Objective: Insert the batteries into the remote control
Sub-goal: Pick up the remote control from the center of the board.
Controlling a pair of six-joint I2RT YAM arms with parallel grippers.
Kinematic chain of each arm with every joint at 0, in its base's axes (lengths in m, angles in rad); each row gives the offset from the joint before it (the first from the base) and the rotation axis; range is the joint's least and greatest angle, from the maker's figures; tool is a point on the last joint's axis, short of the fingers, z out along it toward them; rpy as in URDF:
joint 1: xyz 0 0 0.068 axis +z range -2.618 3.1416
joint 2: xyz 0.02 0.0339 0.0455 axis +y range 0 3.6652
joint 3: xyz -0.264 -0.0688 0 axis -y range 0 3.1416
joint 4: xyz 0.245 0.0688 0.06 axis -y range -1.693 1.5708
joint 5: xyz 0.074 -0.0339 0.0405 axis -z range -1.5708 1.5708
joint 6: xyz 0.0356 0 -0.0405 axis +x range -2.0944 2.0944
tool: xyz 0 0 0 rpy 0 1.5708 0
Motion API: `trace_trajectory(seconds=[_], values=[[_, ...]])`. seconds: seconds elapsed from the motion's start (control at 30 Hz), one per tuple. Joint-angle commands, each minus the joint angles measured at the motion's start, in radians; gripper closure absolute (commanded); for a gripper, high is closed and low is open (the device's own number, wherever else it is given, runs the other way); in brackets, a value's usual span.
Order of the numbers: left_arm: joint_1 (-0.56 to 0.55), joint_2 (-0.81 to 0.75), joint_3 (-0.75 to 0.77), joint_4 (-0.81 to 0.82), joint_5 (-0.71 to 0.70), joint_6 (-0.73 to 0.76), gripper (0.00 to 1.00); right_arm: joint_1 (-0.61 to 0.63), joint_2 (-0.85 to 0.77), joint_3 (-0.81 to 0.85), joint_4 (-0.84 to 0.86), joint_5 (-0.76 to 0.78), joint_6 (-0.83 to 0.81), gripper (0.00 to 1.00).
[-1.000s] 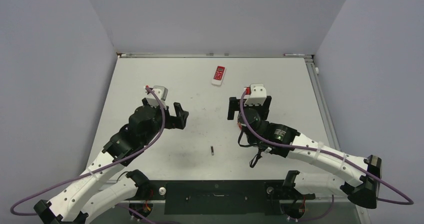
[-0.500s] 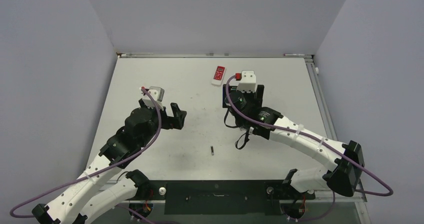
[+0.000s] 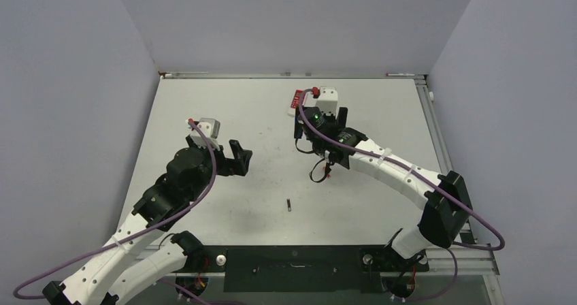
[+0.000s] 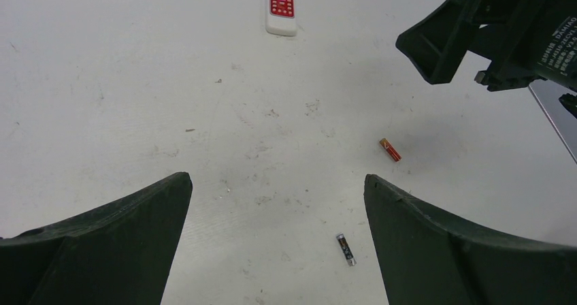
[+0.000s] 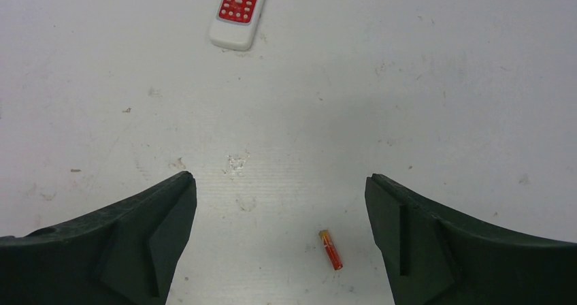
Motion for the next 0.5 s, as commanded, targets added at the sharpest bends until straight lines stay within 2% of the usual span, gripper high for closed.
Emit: trace_trajectory(seconds=[0.0, 0.3, 0.47], values=[[0.008, -0.017, 0.039, 0.005, -0.009, -0.005, 0.04, -0.041, 0.057, 0.086, 0.007, -0.085, 0.036, 0.06], [0.013, -0.017, 0.036, 0.008, 0.007, -0.008, 0.04, -0.093, 0.237, 0.22, 0.01, -0.178, 0.07, 0.06], [0.013, -0.011, 0.034, 0.008, 0.008, -0.016, 0.04, -0.115, 0.322, 0.28, 0.02, -0.156, 0.094, 0.06]])
